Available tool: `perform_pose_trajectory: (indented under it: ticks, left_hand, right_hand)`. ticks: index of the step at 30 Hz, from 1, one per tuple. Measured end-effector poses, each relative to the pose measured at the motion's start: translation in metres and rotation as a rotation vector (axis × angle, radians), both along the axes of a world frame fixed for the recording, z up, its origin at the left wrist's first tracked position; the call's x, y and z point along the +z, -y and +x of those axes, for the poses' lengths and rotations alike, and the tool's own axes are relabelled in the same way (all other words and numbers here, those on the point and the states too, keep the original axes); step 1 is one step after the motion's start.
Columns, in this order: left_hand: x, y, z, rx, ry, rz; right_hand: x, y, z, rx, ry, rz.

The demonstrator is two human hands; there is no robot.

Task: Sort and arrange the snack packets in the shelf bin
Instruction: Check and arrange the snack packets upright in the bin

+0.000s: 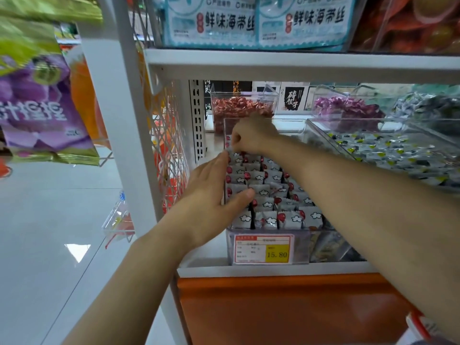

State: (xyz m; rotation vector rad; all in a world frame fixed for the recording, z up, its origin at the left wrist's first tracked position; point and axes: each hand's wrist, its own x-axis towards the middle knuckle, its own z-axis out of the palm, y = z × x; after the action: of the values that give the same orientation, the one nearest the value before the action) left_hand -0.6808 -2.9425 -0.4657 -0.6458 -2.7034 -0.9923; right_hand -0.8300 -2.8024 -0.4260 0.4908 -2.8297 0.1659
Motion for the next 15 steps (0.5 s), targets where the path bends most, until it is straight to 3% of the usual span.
perform_pose_trajectory:
  ticks: [2,4,8,11,15]
  left_hand:
    - [0.000,0.000,0.000,-0.001,-0.006,0.003]
    - [0.000,0.001,0.000,0.006,-0.002,0.010]
    - [0.002,-0.001,0.001,0.015,0.030,0.064]
    - [0.004,0.000,0.003,0.063,0.052,0.157]
    - [0.007,0.001,0.008,0.204,-0.097,0.225]
  right_hand:
    - [-0.008,0.004,-0.001,-0.024,-0.011,0.032]
    - [-0.007,0.003,0.000,0.016,-0.036,-0.074]
    - [0.013,-0.011,0.017,0.057,-0.034,-0.512]
    - [0.022,-0.028,0.044,0.047,-0.166,-0.794]
    - [0.015,-0.050,0.093,-0.034,-0.286,-1.142]
